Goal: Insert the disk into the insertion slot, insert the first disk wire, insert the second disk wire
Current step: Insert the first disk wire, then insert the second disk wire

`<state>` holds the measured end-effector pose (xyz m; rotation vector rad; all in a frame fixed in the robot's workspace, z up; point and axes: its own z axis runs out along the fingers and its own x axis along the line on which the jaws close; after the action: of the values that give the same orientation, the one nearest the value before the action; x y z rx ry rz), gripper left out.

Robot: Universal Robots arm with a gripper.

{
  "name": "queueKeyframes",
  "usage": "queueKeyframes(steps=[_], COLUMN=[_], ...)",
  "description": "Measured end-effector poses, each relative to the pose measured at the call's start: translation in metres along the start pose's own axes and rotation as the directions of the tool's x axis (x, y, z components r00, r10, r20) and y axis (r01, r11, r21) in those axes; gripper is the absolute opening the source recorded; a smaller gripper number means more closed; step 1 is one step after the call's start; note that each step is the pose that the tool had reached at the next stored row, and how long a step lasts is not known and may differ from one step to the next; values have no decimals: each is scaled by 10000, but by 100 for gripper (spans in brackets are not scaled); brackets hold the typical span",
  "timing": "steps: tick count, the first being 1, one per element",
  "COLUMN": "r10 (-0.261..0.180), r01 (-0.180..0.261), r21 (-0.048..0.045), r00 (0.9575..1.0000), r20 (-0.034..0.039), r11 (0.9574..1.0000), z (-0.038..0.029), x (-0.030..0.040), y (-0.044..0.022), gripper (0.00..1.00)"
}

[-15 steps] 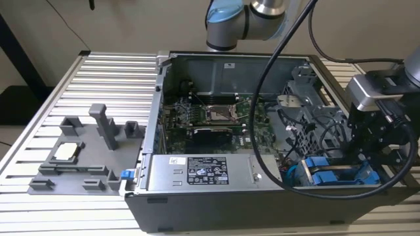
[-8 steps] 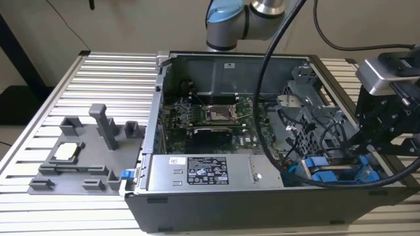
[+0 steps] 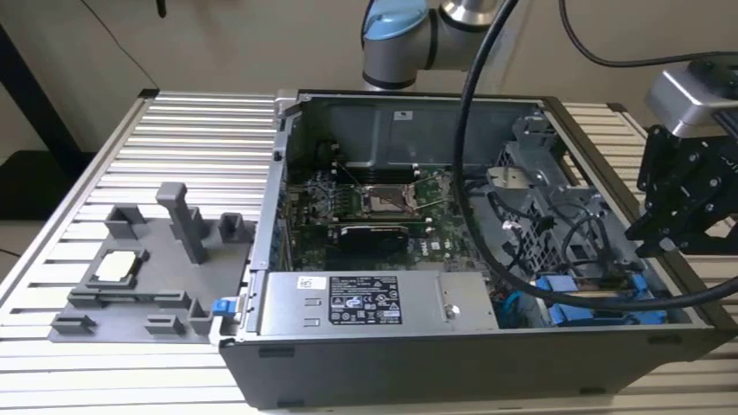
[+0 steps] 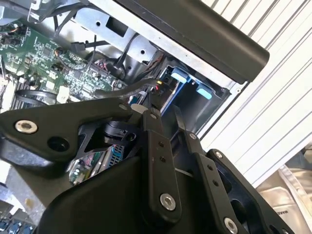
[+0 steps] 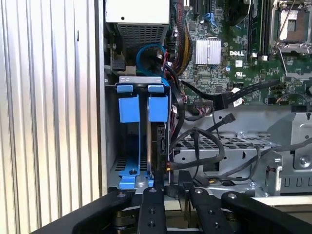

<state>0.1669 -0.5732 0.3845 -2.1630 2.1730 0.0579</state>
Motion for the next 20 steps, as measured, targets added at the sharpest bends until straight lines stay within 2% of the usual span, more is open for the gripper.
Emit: queueKeyframes(steps=[4, 12, 20], r10=[-1, 0, 0], r01=[1, 0, 0], r21=[0, 0, 1], r00=[10000, 10000, 10000], r20=[-3, -1, -1], r11=[10000, 10000, 10000], z=[-2, 15, 25], x=[-9, -208, -330], y=[0, 1, 2], gripper=[27, 27, 27])
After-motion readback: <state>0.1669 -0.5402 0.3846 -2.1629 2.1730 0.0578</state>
